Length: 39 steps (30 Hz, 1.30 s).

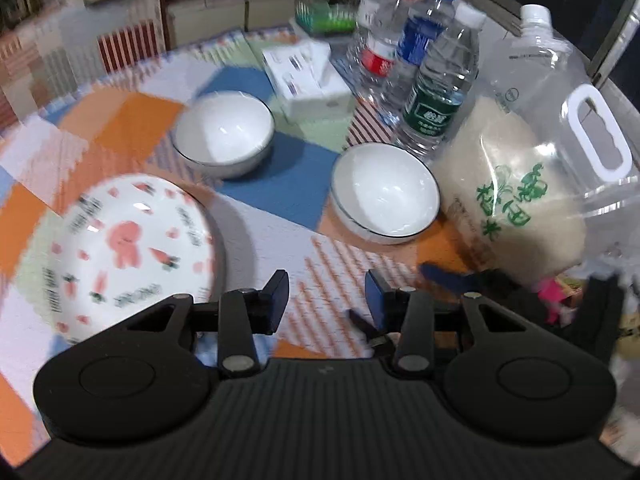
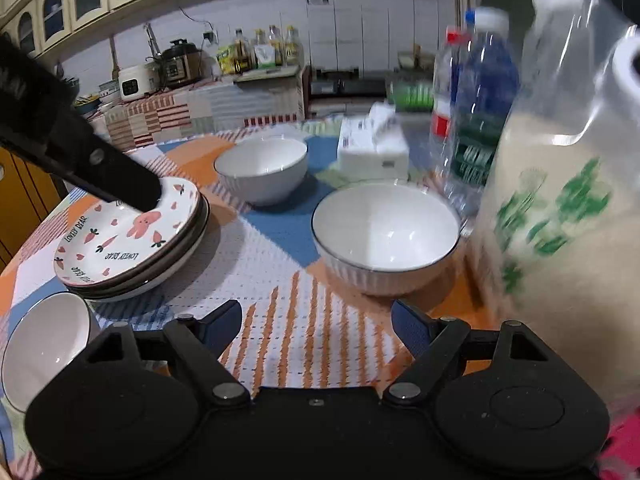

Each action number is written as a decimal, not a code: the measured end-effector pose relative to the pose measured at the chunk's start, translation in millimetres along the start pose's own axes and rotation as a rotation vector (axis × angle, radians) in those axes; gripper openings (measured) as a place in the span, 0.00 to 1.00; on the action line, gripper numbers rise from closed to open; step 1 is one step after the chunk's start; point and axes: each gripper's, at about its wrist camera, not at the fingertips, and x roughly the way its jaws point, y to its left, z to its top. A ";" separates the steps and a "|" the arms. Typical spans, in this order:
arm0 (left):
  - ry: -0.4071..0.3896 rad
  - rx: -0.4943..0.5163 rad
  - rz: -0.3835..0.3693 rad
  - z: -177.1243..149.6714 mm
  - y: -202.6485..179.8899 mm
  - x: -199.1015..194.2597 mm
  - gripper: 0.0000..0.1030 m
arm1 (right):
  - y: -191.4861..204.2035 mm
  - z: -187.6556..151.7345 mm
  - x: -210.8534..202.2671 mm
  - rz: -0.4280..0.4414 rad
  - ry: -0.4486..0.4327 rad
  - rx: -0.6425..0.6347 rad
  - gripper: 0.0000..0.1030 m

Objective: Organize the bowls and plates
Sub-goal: 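Lift the white bowl with the left gripper toward the bowl by the rice bag, then lower the held bowl into the other white bowl and open the left gripper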

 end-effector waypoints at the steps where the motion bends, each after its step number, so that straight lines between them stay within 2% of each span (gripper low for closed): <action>1: 0.009 -0.022 -0.014 3.6 0.3 5.9 0.40 | -0.8 -0.4 5.3 0.019 0.020 0.011 0.82; 6: 0.010 -0.038 -0.015 18.9 -3.7 39.9 0.40 | -3.4 -5.9 31.3 0.006 0.052 0.088 0.83; 11: 0.030 -0.058 -0.021 31.3 0.4 79.7 0.39 | -8.6 -4.8 49.4 -0.069 0.033 0.145 0.83; 16: 0.026 -0.109 -0.049 36.7 9.2 112.5 0.38 | -7.7 -1.4 58.0 -0.111 0.006 0.108 0.83; 21: 0.022 -0.138 -0.092 40.7 12.4 134.8 0.33 | -13.1 -1.8 65.7 -0.141 0.008 0.146 0.83; 22: 0.022 -0.141 -0.096 40.9 12.7 137.9 0.28 | -13.3 -1.0 66.6 -0.144 0.006 0.145 0.84; 23: 0.028 -0.147 -0.104 41.4 13.0 141.2 0.17 | -13.6 -0.2 68.4 -0.148 0.003 0.142 0.84; 24: 0.043 -0.160 -0.101 41.5 13.4 144.8 0.14 | -13.7 0.4 69.7 -0.153 0.001 0.138 0.85; 31: 0.076 -0.246 -0.129 42.3 26.4 145.4 0.10 | -14.3 -2.0 74.8 -0.164 -0.021 0.096 0.93; 35: 0.085 -0.234 -0.129 37.2 33.4 141.8 0.09 | -6.9 -4.4 79.6 -0.177 -0.010 0.016 0.95; 39: 0.093 -0.212 -0.120 33.0 34.9 137.7 0.09 | -7.4 -2.8 79.8 -0.171 -0.008 0.005 0.95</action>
